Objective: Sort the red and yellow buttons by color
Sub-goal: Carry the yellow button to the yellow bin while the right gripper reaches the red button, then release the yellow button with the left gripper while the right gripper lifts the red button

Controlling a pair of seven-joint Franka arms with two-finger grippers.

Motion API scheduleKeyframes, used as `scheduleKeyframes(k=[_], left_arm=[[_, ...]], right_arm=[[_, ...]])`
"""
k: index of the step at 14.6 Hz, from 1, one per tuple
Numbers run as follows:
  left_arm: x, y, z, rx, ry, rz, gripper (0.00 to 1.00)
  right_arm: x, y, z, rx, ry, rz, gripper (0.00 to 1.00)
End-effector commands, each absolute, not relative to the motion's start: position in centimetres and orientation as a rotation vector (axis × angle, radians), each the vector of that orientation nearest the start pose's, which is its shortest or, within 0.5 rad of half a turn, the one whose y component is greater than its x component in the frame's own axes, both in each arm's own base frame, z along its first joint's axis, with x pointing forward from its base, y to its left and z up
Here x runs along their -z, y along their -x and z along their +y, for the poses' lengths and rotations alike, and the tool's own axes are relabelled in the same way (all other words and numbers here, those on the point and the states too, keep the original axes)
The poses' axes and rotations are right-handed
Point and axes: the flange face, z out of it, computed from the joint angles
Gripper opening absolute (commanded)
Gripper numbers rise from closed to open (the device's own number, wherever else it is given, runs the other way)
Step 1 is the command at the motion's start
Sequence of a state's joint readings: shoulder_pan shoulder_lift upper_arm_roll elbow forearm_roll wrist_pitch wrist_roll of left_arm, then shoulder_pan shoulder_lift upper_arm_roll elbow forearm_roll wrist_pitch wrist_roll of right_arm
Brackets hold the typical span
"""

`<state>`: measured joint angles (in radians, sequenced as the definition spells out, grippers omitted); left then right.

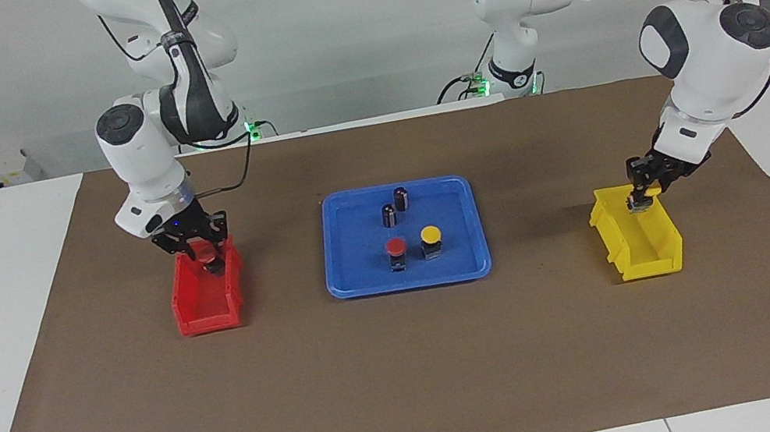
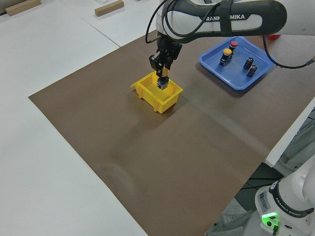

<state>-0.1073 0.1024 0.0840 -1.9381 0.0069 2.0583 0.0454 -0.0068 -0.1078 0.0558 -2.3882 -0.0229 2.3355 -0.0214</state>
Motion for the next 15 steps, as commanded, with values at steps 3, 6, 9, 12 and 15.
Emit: scheduleKeyframes(k=[3, 6, 9, 12, 15], left_arm=[[-38.3, -56.3, -0.7, 0.126, 3.118, 0.114, 0.01], [-36.4, -56.6, -0.3, 0.112, 3.116, 0.1, 0.02], [-36.3, -56.6, -0.5, 0.112, 3.116, 0.11, 0.78], [-36.7, -56.8, -0.4, 0.114, 3.116, 0.105, 0.83], [-39.0, -57.4, -0.3, 0.117, 3.122, 0.093, 0.83]], right_arm=[[-43.3, -52.8, 3.7, 0.041, 3.149, -0.164, 0.69], [-47.7, -56.3, 11.9, 0.11, 3.13, -0.096, 0.72], [-47.3, -57.7, 23.4, 0.24, 3.063, 0.07, 0.71], [-43.3, -58.3, 34.8, 0.277, 3.05, 0.174, 0.71], [-39.5, -57.3, 38.8, 0.312, 3.086, 0.157, 0.71]])
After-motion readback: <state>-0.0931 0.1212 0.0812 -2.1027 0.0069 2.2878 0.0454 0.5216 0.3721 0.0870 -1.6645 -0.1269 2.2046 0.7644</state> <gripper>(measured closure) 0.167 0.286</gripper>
